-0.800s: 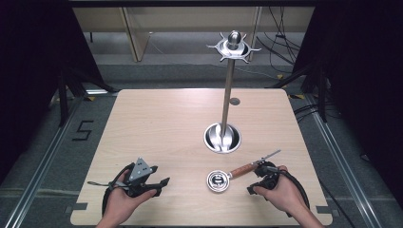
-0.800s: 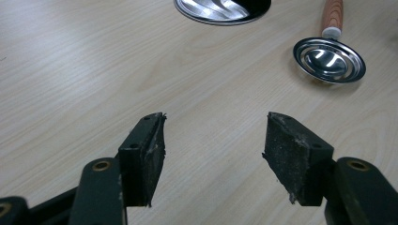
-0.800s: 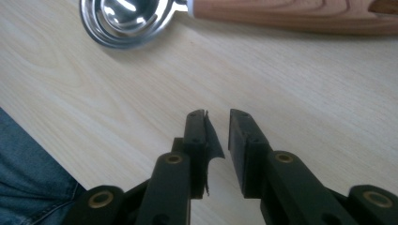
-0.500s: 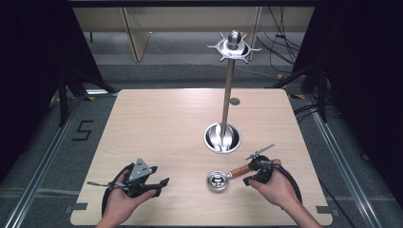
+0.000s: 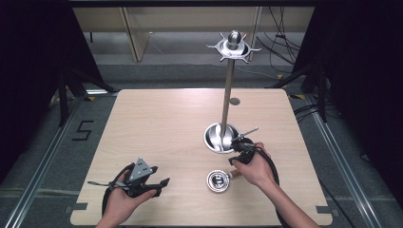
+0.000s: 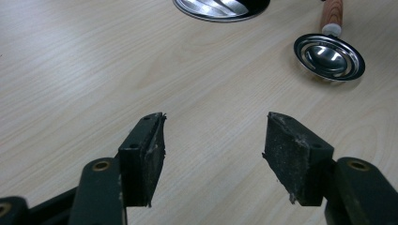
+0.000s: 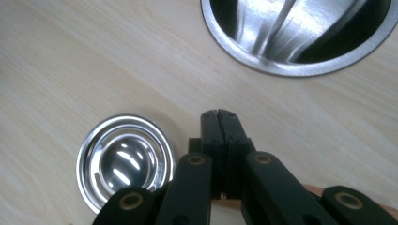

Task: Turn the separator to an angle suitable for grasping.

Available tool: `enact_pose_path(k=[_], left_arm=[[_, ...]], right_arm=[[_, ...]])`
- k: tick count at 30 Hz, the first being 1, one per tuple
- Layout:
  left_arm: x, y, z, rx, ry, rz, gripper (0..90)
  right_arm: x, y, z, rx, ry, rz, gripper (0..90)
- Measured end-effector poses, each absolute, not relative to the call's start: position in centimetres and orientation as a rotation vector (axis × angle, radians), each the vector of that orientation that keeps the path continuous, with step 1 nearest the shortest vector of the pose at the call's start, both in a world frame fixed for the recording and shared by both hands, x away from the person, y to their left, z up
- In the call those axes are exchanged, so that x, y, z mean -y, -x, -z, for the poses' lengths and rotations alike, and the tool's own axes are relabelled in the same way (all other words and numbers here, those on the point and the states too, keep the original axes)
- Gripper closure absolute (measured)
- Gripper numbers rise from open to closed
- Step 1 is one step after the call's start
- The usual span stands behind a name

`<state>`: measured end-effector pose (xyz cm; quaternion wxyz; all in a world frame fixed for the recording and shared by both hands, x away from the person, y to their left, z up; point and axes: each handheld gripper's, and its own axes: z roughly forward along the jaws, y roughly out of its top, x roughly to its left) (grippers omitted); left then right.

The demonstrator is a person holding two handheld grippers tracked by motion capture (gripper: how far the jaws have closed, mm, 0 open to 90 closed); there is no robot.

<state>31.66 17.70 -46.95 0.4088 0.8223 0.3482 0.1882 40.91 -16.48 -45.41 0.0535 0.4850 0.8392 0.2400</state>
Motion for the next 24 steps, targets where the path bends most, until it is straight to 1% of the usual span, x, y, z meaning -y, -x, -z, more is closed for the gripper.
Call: enact_pose_path(k=[3, 4, 8, 9, 20, 22, 24], left_arm=[[-17.8, -31.7, 46.8, -0.861, -2.087, -0.481, 37.6], [-17.7, -31.6, 46.9, -0.885, -2.064, -0.457, 37.6], [-17.8, -31.6, 46.9, -0.893, -2.055, -0.454, 37.6], [-17.9, -31.6, 46.8, -0.877, -2.08, -0.459, 37.6], [-17.9, -31.7, 46.8, -0.876, -2.084, -0.474, 37.6], [-17.7, -31.5, 46.9, -0.9, -2.054, -0.446, 37.6], [-17.8, -31.6, 46.9, -0.887, -2.069, -0.464, 37.6]], right_arm=[[16.1, -41.1, 45.6, -2.553, -1.47, -0.691, 90.0], [16.0, -41.3, 45.6, -2.57, -1.469, -0.68, 90.0], [15.6, -41.4, 46.0, -2.595, -1.461, -0.665, 90.0], [15.6, -41.6, 46.3, -2.598, -1.445, -0.664, 90.0], [15.0, -41.2, 47.4, -2.662, -1.441, -0.552, 90.0], [15.1, -41.0, 47.5, -2.698, -1.399, -0.517, 90.0], [15.1, -40.9, 47.5, -2.71, -1.405, -0.462, 90.0]])
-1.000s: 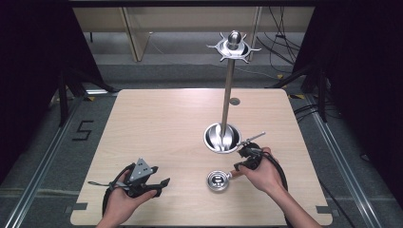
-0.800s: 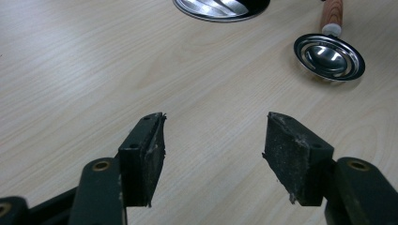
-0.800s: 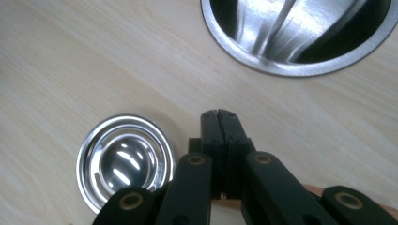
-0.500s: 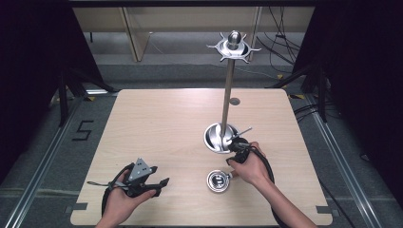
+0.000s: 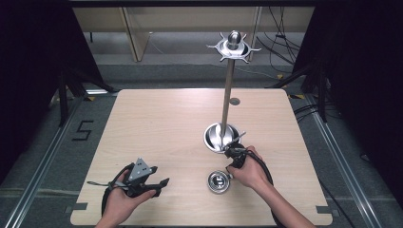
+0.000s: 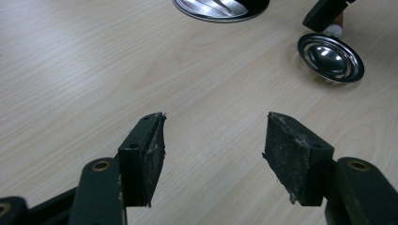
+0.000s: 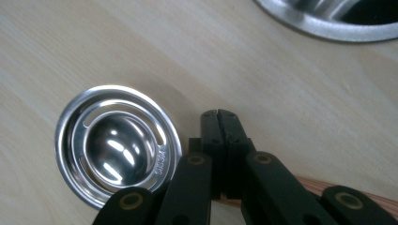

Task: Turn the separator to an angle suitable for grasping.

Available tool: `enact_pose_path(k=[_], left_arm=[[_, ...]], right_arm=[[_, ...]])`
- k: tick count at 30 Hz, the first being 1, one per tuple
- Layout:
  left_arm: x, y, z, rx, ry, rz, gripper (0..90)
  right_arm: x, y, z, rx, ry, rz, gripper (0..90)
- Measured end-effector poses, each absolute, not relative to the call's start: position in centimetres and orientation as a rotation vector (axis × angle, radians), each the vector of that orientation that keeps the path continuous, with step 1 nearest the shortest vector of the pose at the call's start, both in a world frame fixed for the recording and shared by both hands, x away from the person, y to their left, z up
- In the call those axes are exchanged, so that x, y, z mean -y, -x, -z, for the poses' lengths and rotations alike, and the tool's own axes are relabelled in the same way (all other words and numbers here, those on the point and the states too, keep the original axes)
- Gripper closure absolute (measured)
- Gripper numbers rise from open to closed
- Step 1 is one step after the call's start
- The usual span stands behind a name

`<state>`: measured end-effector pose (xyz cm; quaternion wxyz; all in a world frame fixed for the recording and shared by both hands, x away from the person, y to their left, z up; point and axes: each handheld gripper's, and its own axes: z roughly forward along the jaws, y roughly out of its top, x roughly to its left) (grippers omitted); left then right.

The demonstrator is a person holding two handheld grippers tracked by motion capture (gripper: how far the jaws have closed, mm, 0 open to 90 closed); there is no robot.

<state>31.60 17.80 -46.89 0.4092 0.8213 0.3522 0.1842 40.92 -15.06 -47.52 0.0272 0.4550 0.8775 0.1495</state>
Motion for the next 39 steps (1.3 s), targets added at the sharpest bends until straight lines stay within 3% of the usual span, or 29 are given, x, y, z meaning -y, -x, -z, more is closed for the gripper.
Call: enact_pose_path(k=[15, 26, 39], left_arm=[[-17.7, -31.6, 47.0, -0.884, -2.075, -0.456, 37.5], [-17.8, -31.6, 46.9, -0.888, -2.079, -0.454, 37.5], [-17.8, -31.7, 46.9, -0.87, -2.094, -0.462, 37.4]], right_arm=[[16.4, -39.9, 47.5, -2.755, -1.337, -0.437, 90.0], [13.5, -39.8, 47.1, -2.771, -1.273, -0.629, 90.0], [11.9, -38.6, 46.9, -2.95, -1.067, -0.525, 90.0]])
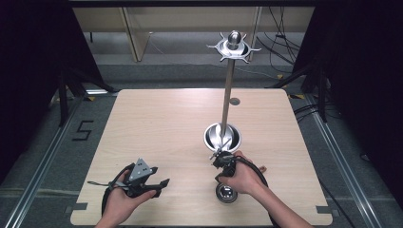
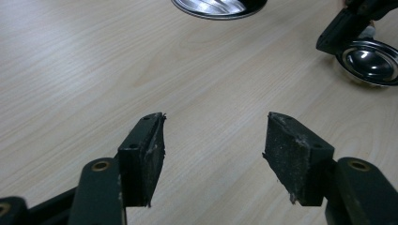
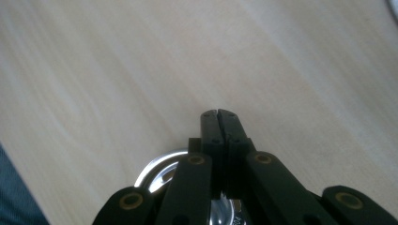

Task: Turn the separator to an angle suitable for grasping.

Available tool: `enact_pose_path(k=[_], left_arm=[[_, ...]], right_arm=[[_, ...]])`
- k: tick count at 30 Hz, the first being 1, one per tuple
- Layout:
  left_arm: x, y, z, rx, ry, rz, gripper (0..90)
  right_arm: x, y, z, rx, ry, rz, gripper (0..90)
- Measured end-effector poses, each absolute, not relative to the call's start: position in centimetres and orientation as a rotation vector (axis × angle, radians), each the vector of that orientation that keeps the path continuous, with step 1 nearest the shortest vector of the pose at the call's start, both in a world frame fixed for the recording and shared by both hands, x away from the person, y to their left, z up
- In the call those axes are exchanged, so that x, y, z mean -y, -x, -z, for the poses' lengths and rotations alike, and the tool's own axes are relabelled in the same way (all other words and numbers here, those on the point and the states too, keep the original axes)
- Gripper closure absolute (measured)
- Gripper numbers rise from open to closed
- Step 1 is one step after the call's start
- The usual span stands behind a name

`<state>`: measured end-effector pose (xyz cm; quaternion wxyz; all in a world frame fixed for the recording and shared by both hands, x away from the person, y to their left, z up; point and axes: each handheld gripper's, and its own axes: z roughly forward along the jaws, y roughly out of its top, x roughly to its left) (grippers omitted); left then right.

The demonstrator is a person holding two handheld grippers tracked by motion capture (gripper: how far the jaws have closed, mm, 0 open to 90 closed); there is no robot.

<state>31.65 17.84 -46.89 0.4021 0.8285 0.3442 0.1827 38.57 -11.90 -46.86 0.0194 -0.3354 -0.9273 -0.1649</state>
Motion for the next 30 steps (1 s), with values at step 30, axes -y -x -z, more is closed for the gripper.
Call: enact_pose_path(k=[30], left_arm=[[-17.6, -31.6, 47.3, -0.886, -2.063, -0.434, 37.4]], right_arm=[[12.3, -37.6, 46.7, 2.91, 0.983, 0.489, 90.0]])
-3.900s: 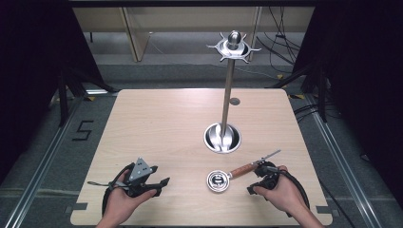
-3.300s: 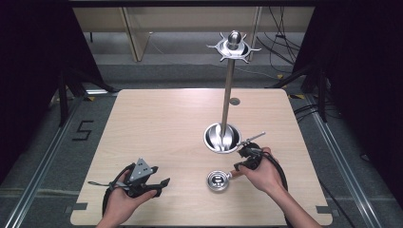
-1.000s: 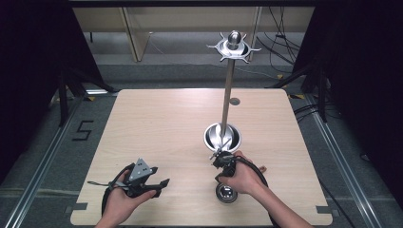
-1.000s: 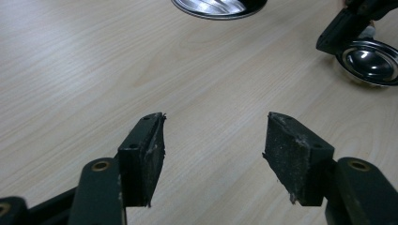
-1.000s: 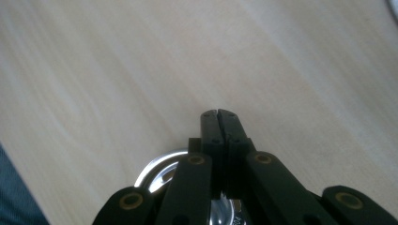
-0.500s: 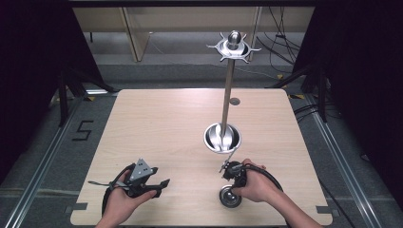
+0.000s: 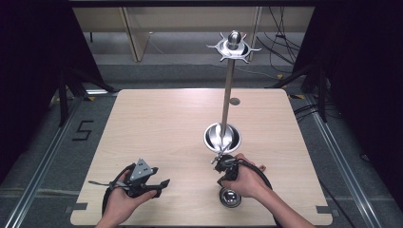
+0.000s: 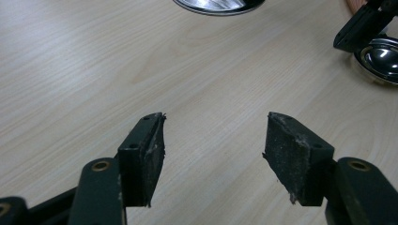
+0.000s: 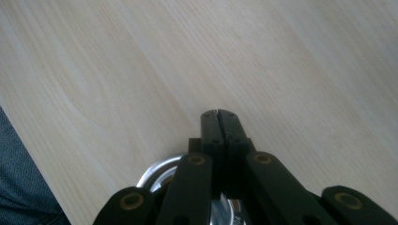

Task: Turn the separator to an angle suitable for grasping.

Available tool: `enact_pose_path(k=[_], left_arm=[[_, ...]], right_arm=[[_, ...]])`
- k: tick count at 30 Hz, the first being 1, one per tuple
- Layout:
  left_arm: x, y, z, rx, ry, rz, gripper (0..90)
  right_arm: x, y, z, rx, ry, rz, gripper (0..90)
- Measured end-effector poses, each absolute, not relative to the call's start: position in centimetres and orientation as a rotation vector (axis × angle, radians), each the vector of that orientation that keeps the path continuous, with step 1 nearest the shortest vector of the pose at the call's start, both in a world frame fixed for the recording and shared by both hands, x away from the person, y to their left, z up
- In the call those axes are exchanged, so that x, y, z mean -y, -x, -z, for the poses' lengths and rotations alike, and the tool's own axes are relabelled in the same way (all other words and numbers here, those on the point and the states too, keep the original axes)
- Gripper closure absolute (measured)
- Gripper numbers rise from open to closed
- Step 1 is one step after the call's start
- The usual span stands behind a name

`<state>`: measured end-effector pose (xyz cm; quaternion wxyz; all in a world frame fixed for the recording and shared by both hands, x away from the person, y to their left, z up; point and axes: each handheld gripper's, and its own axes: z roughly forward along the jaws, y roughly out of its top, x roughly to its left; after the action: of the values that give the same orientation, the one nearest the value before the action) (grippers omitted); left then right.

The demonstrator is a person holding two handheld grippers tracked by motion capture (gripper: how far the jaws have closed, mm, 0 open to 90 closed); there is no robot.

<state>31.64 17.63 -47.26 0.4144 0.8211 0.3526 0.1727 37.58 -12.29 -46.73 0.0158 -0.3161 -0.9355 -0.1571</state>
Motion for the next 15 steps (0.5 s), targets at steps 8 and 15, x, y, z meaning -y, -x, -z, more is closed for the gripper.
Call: enact_pose_path(k=[8, 15], left_arm=[[-17.5, -31.6, 47.1, -0.879, -2.082, -0.441, 37.4], [-17.6, -31.6, 47.2, -0.901, -2.087, -0.412, 37.4]], right_arm=[[10.9, -37.4, 47.4, 2.897, 0.968, 0.469, 90.0], [10.9, -37.0, 47.8, 2.919, 0.882, 0.356, 90.0]])
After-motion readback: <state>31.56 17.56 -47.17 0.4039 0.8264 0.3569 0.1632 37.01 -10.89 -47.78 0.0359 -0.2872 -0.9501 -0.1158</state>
